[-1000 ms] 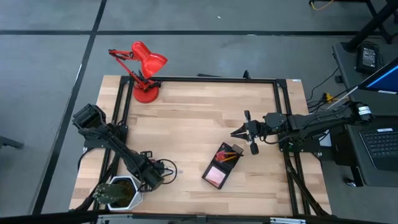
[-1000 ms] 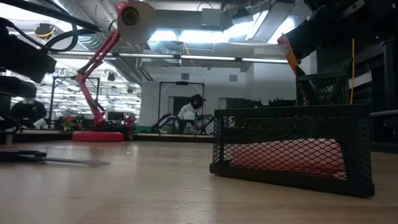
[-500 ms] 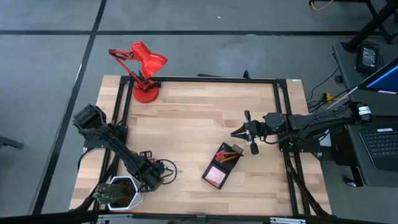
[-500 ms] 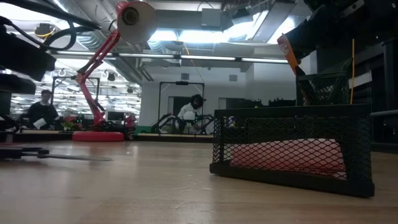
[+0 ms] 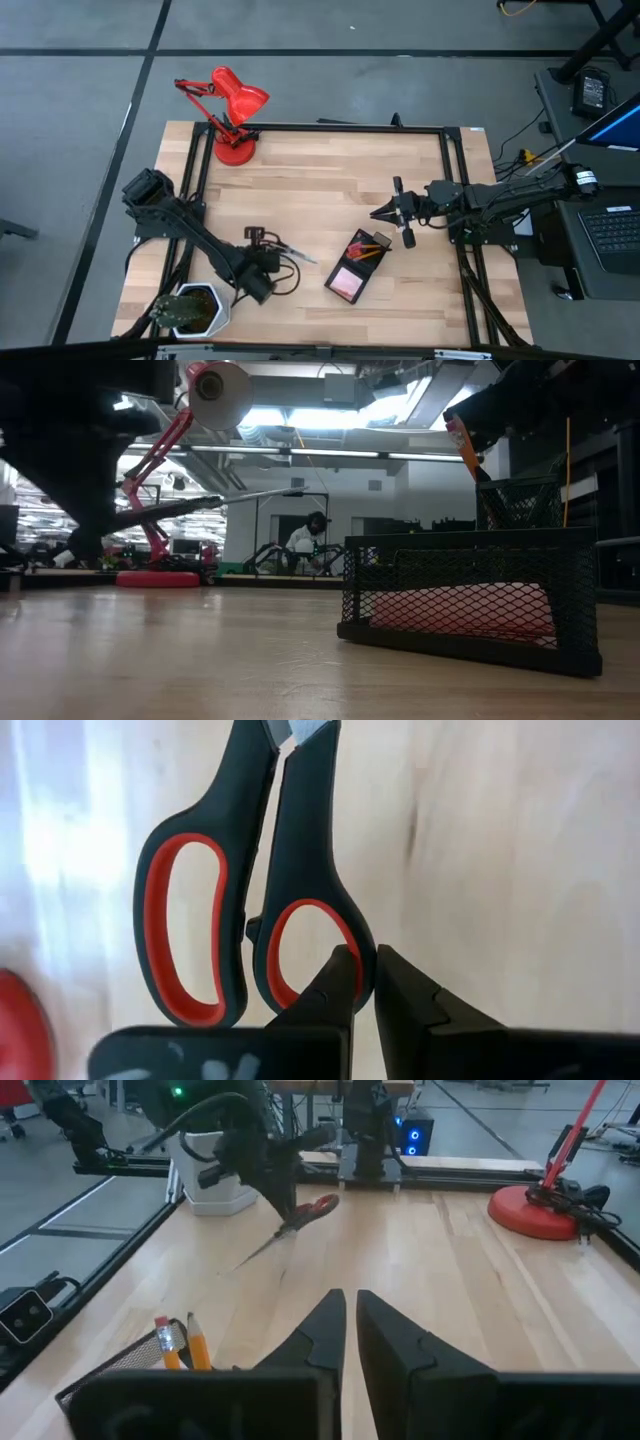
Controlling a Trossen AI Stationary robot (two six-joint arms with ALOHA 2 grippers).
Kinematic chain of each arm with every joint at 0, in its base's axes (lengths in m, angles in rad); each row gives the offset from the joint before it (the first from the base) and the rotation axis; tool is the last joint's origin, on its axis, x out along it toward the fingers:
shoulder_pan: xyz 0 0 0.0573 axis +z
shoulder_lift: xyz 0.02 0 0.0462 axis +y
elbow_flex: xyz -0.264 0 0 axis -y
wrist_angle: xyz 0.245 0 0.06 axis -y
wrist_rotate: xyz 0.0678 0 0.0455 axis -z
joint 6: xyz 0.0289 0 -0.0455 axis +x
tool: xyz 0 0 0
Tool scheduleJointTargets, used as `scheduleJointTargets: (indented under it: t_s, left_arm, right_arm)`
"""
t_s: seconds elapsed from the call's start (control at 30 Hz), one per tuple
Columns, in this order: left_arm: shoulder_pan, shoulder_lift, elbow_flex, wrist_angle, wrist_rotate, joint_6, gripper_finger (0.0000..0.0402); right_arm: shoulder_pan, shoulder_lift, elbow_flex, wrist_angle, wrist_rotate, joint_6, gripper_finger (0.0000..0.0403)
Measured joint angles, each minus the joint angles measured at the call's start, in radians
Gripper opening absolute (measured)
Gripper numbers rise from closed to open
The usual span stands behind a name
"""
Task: Pick and place office supplies into organizer
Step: Put the scissors into the desk organizer
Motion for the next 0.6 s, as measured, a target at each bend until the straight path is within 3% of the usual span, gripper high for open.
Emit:
scheduleJointTargets:
  t_s: [0.6]
  left_arm:
    - [0.192,-0.002,0.125,0.011,-0.255,0.399,0.0014]
  right_arm:
    - [0.001,0.000,0.006,0.077,-0.023,0.028,0.0034]
